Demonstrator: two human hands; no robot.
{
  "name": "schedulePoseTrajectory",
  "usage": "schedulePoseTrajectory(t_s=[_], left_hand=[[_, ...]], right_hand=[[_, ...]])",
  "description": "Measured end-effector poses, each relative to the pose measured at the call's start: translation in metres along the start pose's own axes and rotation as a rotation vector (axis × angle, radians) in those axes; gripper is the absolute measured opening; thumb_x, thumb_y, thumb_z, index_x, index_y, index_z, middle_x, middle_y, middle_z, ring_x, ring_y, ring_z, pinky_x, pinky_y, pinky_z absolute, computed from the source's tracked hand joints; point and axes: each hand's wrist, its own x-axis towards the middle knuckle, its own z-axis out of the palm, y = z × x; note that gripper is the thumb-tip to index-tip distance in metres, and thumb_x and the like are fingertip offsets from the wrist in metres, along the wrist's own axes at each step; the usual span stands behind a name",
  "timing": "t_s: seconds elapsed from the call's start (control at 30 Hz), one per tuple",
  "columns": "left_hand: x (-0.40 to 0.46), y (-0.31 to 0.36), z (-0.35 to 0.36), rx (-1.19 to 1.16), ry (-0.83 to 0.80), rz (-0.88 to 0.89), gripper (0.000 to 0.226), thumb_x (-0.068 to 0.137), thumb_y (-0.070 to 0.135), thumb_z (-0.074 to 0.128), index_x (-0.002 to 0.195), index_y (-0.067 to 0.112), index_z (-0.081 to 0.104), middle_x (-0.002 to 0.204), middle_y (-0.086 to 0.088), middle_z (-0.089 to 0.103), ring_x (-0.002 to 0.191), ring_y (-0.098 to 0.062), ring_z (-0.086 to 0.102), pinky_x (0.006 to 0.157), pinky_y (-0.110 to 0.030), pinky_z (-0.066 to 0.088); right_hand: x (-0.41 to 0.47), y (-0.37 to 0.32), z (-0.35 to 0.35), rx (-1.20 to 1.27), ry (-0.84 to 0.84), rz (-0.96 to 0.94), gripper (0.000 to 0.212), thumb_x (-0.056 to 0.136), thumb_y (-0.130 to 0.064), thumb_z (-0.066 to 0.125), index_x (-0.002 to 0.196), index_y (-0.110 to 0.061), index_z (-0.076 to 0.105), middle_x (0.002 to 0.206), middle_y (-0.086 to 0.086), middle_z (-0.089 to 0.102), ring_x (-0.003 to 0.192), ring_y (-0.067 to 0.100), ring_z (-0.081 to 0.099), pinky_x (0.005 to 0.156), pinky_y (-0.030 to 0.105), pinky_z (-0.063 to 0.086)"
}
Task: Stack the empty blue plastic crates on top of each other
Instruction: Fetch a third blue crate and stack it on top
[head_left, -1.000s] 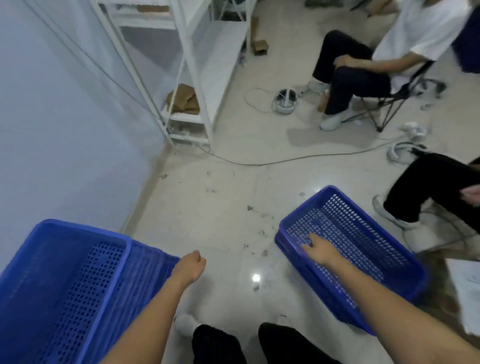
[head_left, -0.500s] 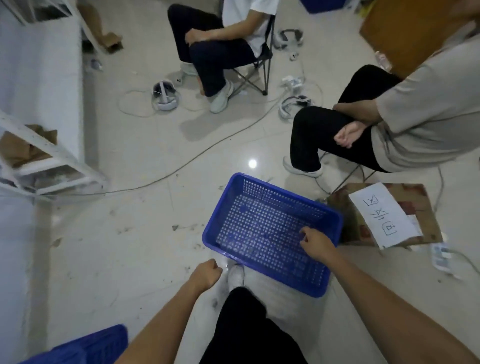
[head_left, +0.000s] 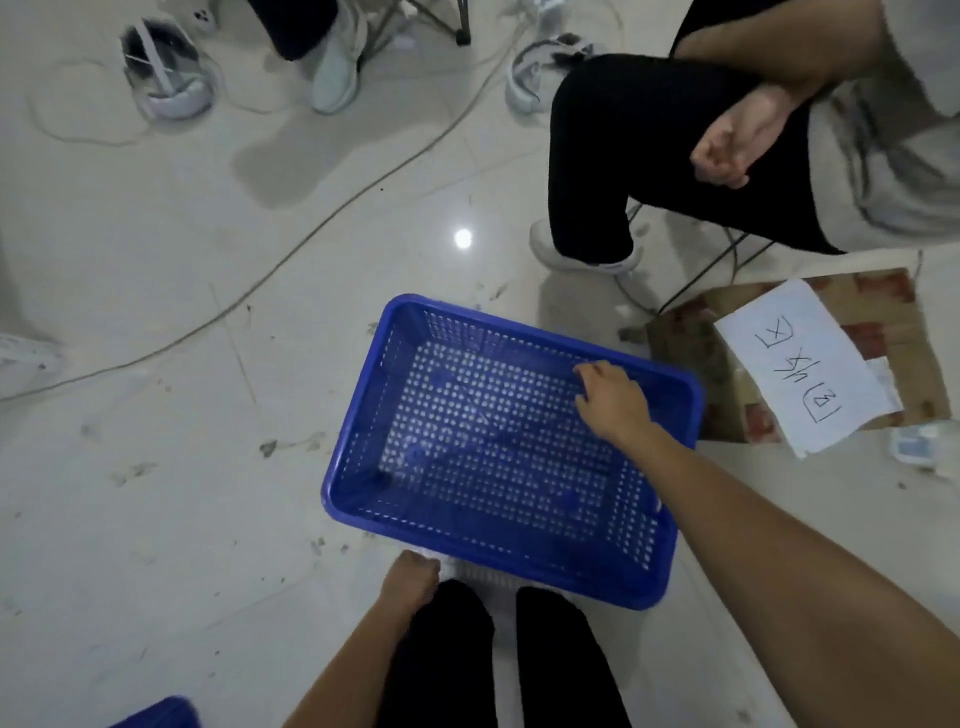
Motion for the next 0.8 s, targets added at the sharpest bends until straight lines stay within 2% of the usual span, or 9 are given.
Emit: schedulePoseTrajectory(t_s=[0.1,0.2,0.27,0.37,0.43,0.57,0.67,0.73,0.8], left_hand=[[0.054,-0.012,0.03,-0.175,0.038,-0.107,0.017,0.091,0.021,0.054,0.075,0.013,0.057,0.075,-0.005,0.057,0.064,-0.016,0.053,0.064,-0.028,0.046],[0.099,-0.035,0.051,-0.381,0.039,-0.228,0.03,0.087,0.027,0.059,0.092,-0.002,0.06,0.085,-0.017,0.058,0.075,-0.026,0.054,0.068,-0.032,0.042],[0.119,-0.043,0.059,-0.5,0.032,-0.234,0.026,0.087,0.026,0.06,0.088,0.0,0.058,0.088,-0.019,0.056,0.08,-0.027,0.052,0.073,-0.036,0.042],[0.132,-0.04,0.063,-0.712,0.044,-0.216,0.01,0.09,0.013,0.057,0.091,0.003,0.056,0.085,-0.021,0.057,0.076,-0.028,0.053,0.071,-0.039,0.044],[0.14,-0.04,0.064,-0.753,0.071,-0.206,0.008,0.094,0.007,0.051,0.089,0.003,0.056,0.086,-0.022,0.058,0.073,-0.029,0.055,0.069,-0.038,0.045],[0.115,-0.042,0.061,-0.766,0.016,-0.157,0.017,0.097,0.007,0.05,0.108,-0.002,0.058,0.103,-0.019,0.064,0.087,-0.029,0.064,0.074,-0.033,0.054],[0.081,-0.049,0.052,-0.804,-0.024,-0.149,0.027,0.097,0.011,0.052,0.12,-0.002,0.057,0.117,-0.016,0.066,0.108,-0.03,0.064,0.086,-0.034,0.056],[0.053,-0.046,0.039,-0.834,-0.034,-0.141,0.031,0.096,0.013,0.055,0.123,-0.002,0.056,0.121,-0.017,0.065,0.111,-0.031,0.063,0.094,-0.038,0.052],[0.017,-0.039,0.025,-0.852,-0.053,-0.105,0.026,0.096,0.012,0.054,0.118,0.0,0.059,0.116,-0.016,0.068,0.106,-0.029,0.065,0.09,-0.037,0.053]], right_hand=[[0.058,0.015,0.03,-0.078,-0.018,0.001,0.055,0.096,-0.027,0.046,0.146,-0.012,0.028,0.151,0.015,0.03,0.131,0.035,0.039,0.101,0.048,0.043],[0.105,0.027,0.05,-0.112,0.002,0.02,0.059,0.097,-0.026,0.044,0.148,-0.009,0.021,0.153,0.019,0.026,0.128,0.039,0.04,0.097,0.048,0.043],[0.13,0.032,0.059,-0.092,0.022,0.031,0.06,0.096,-0.025,0.045,0.147,-0.004,0.021,0.154,0.02,0.023,0.131,0.04,0.037,0.1,0.047,0.041],[0.159,0.038,0.07,-0.106,-0.036,0.043,0.058,0.095,-0.027,0.046,0.145,-0.005,0.026,0.149,0.021,0.033,0.131,0.039,0.039,0.105,0.047,0.035],[0.169,0.038,0.068,-0.083,-0.101,0.049,0.052,0.094,-0.026,0.047,0.141,-0.009,0.032,0.141,0.021,0.04,0.123,0.04,0.044,0.102,0.046,0.036],[0.167,0.037,0.041,0.102,-0.07,-0.034,0.042,0.096,-0.013,0.045,0.138,-0.012,0.048,0.136,0.022,0.051,0.117,0.041,0.052,0.091,0.04,0.044],[0.148,0.03,0.018,0.133,0.023,-0.08,0.041,0.097,-0.018,0.046,0.137,-0.021,0.05,0.127,0.022,0.056,0.112,0.042,0.055,0.091,0.043,0.045],[0.13,0.017,-0.006,0.168,0.072,-0.085,0.041,0.098,-0.023,0.045,0.138,-0.024,0.049,0.125,0.022,0.054,0.111,0.04,0.053,0.089,0.04,0.044],[0.112,0.001,-0.034,0.182,0.119,-0.12,0.041,0.097,-0.027,0.046,0.137,-0.029,0.05,0.125,0.018,0.055,0.113,0.037,0.053,0.087,0.039,0.043]])
